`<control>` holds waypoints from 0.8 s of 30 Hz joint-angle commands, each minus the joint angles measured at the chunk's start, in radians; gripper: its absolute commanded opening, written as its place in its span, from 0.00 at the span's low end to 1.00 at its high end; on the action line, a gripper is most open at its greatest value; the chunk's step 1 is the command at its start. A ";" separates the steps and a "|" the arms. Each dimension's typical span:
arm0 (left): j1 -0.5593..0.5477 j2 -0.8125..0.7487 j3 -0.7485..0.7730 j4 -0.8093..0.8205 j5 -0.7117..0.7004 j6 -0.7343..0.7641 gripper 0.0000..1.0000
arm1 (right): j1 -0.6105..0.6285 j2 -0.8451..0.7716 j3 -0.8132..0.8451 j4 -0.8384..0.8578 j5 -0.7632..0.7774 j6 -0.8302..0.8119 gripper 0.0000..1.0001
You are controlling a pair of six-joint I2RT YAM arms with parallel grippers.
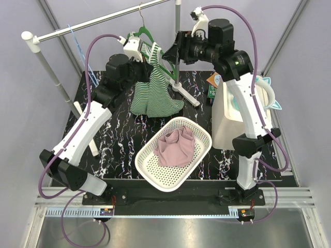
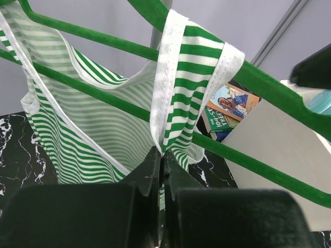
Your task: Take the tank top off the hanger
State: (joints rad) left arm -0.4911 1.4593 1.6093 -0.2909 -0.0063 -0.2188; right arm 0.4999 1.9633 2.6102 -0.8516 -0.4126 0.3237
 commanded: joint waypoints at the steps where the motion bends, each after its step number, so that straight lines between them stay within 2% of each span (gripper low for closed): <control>1: 0.003 -0.040 0.000 0.050 0.019 -0.008 0.00 | 0.023 0.035 0.019 0.019 -0.009 0.012 0.74; 4: 0.003 -0.043 -0.006 0.047 0.016 -0.020 0.00 | 0.035 0.055 0.040 0.020 0.001 0.006 0.64; 5: 0.005 -0.043 -0.008 0.042 0.015 -0.027 0.00 | 0.037 0.062 0.051 0.020 0.003 0.014 0.56; 7: 0.003 -0.045 -0.012 0.042 0.011 -0.054 0.01 | 0.038 0.077 0.057 0.020 0.005 0.026 0.47; 11: 0.003 -0.051 -0.011 0.033 0.009 -0.097 0.06 | 0.048 0.092 0.056 0.020 -0.003 0.043 0.38; 13: 0.003 -0.056 -0.009 0.018 0.009 -0.134 0.12 | 0.051 0.094 0.056 0.020 0.011 0.038 0.31; 14: 0.005 -0.063 -0.009 0.004 -0.018 -0.151 0.19 | 0.052 0.092 0.054 0.022 0.015 0.040 0.28; 16: 0.006 -0.073 -0.009 -0.013 -0.029 -0.204 0.28 | 0.054 0.088 0.048 0.023 0.037 0.040 0.24; 18: 0.009 -0.097 -0.021 -0.022 -0.021 -0.252 0.34 | 0.052 0.079 0.036 0.034 0.046 0.040 0.22; 24: 0.009 -0.195 -0.054 -0.025 0.034 -0.349 0.44 | 0.052 0.059 -0.004 0.088 0.052 0.049 0.07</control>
State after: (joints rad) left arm -0.4889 1.3582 1.5600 -0.3481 -0.0105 -0.4732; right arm 0.5426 2.0602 2.6141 -0.8501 -0.3771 0.3626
